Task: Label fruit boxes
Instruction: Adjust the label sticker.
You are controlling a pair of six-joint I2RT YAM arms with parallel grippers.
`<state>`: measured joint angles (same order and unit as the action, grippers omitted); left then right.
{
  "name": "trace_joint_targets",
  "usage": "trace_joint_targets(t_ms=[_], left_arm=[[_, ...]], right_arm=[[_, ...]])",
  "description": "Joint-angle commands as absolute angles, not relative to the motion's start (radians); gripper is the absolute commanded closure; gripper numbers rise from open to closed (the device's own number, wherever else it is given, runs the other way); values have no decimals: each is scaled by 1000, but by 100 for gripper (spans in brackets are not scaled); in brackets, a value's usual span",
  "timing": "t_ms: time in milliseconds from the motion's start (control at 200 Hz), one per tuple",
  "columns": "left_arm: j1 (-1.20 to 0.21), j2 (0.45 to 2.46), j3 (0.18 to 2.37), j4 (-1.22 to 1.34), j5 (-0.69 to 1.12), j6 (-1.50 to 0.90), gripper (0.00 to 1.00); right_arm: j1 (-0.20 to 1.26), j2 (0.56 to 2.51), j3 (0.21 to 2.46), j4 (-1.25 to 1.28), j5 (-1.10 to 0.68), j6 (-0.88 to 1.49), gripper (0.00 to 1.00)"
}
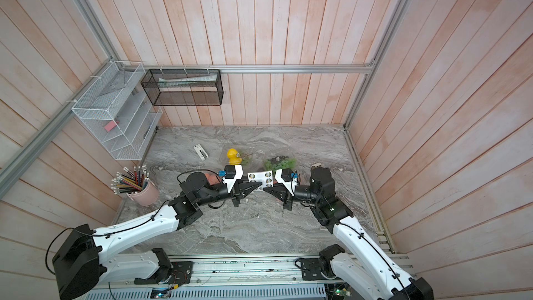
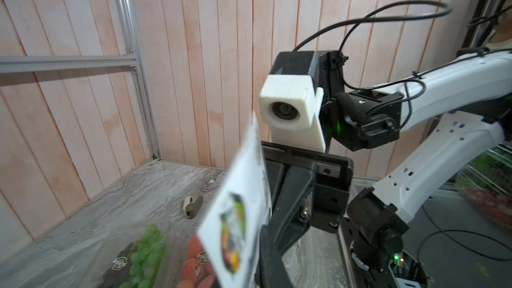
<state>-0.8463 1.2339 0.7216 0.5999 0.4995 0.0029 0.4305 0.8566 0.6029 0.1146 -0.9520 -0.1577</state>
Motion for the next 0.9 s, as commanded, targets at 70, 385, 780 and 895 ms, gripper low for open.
trace_joint_targets(t_ms=[70,385,780,895], left_arm=[[-809,1197,682,585,574,-9,61],[-788,1184,684,477,676,54,63],[-789,1204,694,481,715,45,85],[-788,1212,698,492,728,37,90]], right_arm=[[389,845,601,158,-1094,-142,100],[367,850,598,210,-1204,-92,100],[366,856,597,235,-1219,-72,100],[365,865,594,243,-1226,-65,100]])
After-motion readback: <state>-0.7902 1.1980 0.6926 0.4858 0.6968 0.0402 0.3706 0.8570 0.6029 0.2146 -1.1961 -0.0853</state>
